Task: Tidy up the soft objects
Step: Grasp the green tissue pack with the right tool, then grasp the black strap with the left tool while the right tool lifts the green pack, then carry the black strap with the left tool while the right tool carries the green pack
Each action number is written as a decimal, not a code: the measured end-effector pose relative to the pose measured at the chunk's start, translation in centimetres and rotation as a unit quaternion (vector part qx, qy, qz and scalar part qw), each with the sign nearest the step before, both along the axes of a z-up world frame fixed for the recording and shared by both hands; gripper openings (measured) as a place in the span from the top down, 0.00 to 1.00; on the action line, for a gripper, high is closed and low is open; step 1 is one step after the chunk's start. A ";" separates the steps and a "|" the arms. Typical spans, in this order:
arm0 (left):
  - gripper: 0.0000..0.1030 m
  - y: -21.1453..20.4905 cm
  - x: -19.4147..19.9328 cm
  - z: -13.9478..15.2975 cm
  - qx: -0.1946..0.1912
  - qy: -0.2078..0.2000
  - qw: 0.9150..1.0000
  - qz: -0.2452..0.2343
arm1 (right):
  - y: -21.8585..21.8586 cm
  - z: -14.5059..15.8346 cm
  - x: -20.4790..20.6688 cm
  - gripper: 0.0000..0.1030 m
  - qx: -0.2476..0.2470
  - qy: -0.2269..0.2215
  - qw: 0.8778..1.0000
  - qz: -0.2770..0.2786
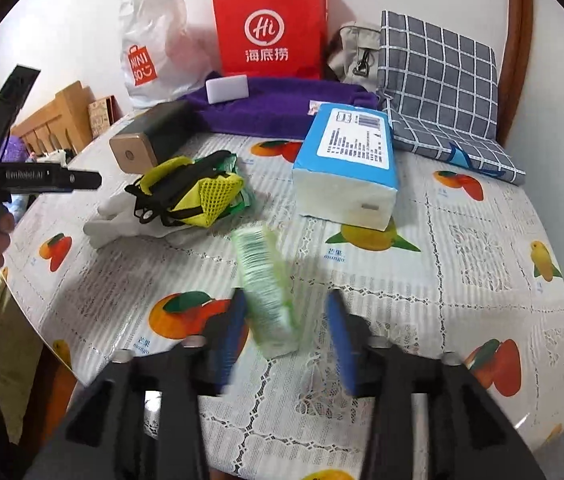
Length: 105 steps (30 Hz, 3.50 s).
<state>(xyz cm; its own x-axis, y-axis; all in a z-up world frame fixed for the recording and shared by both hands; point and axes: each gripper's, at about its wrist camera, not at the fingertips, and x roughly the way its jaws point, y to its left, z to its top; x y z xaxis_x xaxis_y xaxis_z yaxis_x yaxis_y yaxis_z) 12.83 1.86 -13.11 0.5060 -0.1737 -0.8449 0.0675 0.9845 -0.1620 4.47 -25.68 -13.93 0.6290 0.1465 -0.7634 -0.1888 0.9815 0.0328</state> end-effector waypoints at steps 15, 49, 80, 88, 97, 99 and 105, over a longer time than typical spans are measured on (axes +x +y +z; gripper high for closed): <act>0.30 -3.2 0.4 1.4 -0.020 -0.041 0.998 -0.051 | -0.2 -2.6 2.3 0.81 0.022 0.012 1.000 -0.004; 0.79 -10.6 5.1 -2.6 0.020 -0.003 0.997 -0.075 | -5.8 -3.3 3.1 0.80 0.044 0.000 0.998 -0.054; 0.81 -0.1 -1.1 0.3 -0.009 -0.041 0.999 -0.007 | -5.6 -2.7 1.7 0.82 0.001 0.004 0.996 -0.090; 0.81 4.0 -2.8 -3.3 0.018 0.001 0.999 0.029 | -4.7 -2.7 1.4 0.82 -0.015 0.010 0.996 -0.091; 0.50 4.0 -1.3 -4.8 0.038 -0.012 0.999 0.022 | -4.4 -2.9 1.6 0.82 -0.025 0.015 0.995 -0.091; 0.50 3.5 -0.8 -5.0 0.069 -0.018 0.997 0.022 | -4.5 -2.9 1.7 0.82 -0.026 0.015 0.995 -0.091; 0.81 2.8 -0.6 -4.8 0.082 -0.030 0.996 0.016 | -4.2 -2.8 2.4 0.82 -0.037 0.018 0.995 -0.094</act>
